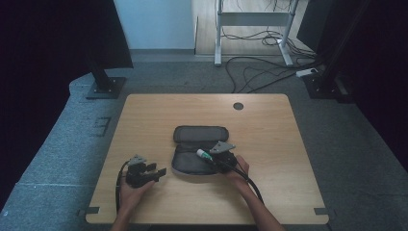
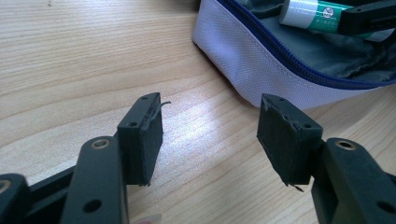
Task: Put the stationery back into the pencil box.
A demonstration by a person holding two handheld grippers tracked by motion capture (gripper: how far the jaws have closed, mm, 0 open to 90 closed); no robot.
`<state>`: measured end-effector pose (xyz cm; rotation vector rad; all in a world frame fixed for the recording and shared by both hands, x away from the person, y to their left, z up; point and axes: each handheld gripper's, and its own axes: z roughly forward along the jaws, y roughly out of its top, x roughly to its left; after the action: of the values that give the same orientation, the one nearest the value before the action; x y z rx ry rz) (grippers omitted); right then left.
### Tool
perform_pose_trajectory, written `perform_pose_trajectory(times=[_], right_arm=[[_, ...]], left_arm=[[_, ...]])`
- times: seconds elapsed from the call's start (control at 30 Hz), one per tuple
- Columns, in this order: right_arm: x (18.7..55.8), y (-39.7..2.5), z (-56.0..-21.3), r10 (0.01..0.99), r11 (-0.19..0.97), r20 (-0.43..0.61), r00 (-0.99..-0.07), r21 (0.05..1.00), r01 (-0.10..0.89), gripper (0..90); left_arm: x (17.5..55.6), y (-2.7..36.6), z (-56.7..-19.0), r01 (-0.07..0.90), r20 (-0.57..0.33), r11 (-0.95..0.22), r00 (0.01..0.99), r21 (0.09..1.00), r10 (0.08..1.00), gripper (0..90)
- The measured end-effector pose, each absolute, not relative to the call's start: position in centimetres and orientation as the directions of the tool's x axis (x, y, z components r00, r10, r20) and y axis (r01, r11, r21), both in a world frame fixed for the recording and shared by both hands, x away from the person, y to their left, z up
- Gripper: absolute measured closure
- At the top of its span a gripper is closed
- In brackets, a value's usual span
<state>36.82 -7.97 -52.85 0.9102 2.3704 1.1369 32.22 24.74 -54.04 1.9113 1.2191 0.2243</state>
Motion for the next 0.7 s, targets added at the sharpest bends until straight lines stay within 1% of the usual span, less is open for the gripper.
perform_pose_trajectory(times=[0.3,0.37,0.4,0.47,0.6,0.7], right_arm=[[36.6,-7.9,-52.9,0.684,0.485,-0.061,-0.727,0.783,0.390,63.1],[36.5,-8.0,-52.7,0.684,0.474,-0.056,-0.728,0.792,0.384,60.0],[36.4,-8.0,-52.6,0.688,0.465,-0.052,-0.724,0.797,0.385,56.2],[36.2,-8.2,-52.4,0.701,0.446,-0.047,-0.712,0.807,0.386,52.6],[35.6,-8.8,-51.9,0.717,0.398,-0.028,-0.696,0.837,0.375,48.9],[35.1,-9.5,-51.5,0.720,0.368,-0.003,-0.694,0.849,0.379,48.4]], left_arm=[[32.3,24.7,-54.1,0.666,-0.274,-0.175,0.512,0.725,0.814,40.8],[32.3,24.7,-54.2,0.669,-0.273,-0.177,0.511,0.722,0.815,40.7],[32.3,24.7,-54.2,0.669,-0.273,-0.177,0.511,0.722,0.815,40.7],[32.3,24.7,-54.2,0.669,-0.272,-0.178,0.511,0.721,0.816,40.8],[32.3,24.6,-54.1,0.664,-0.270,-0.178,0.513,0.726,0.815,40.8],[32.3,24.5,-54.1,0.664,-0.268,-0.180,0.514,0.726,0.815,40.8]])
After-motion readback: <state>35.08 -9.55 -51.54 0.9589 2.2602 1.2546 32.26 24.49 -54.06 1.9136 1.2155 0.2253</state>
